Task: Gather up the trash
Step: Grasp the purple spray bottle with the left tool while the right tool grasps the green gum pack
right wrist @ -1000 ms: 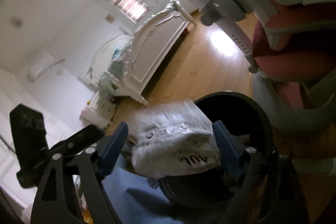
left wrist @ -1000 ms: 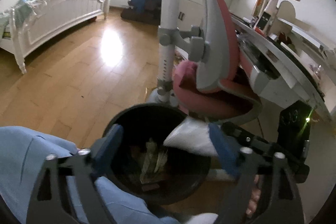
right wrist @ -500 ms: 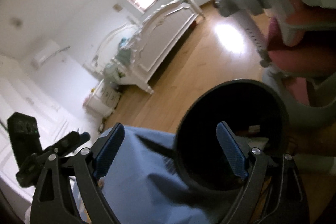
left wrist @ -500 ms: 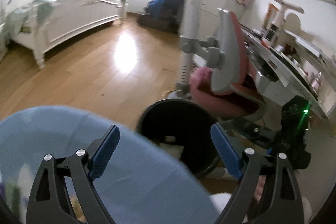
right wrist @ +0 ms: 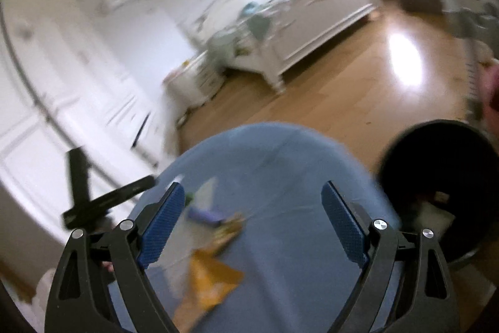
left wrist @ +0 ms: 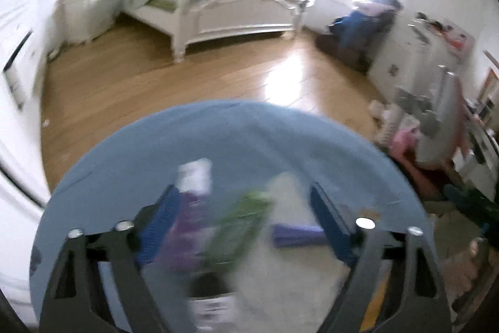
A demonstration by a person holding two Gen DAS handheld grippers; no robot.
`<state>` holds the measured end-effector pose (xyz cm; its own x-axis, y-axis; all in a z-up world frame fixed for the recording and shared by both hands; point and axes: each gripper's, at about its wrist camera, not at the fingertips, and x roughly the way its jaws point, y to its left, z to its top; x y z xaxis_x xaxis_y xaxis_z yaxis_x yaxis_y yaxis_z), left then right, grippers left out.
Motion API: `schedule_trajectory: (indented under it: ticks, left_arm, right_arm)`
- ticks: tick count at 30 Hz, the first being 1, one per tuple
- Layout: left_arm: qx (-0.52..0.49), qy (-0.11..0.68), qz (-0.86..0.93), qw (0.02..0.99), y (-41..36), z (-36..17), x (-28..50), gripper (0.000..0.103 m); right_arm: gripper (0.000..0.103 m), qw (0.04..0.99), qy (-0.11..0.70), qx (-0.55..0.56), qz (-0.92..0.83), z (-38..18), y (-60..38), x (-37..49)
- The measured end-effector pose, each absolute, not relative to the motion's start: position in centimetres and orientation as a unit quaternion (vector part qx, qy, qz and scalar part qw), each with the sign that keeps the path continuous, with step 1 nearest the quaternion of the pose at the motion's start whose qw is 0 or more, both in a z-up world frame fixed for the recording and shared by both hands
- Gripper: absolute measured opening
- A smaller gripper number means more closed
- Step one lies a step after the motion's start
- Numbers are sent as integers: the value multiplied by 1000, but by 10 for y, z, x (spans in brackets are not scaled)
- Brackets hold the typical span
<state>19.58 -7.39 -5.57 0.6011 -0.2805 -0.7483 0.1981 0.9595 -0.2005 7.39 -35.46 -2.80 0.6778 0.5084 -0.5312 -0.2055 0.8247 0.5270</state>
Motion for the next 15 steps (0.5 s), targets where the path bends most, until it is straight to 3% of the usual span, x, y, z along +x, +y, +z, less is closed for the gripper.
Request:
schedule_trajectory:
  ticks: [9,15]
  left_arm:
    - [-12,459,-122,880,-57,-94,221,31]
    - [-71,435,-112,891,-21,-87,215,31]
  right_arm:
    - [78,843,431,156,283,-32,-229,108]
    - [77,818,485,125,283,-48,-169,147]
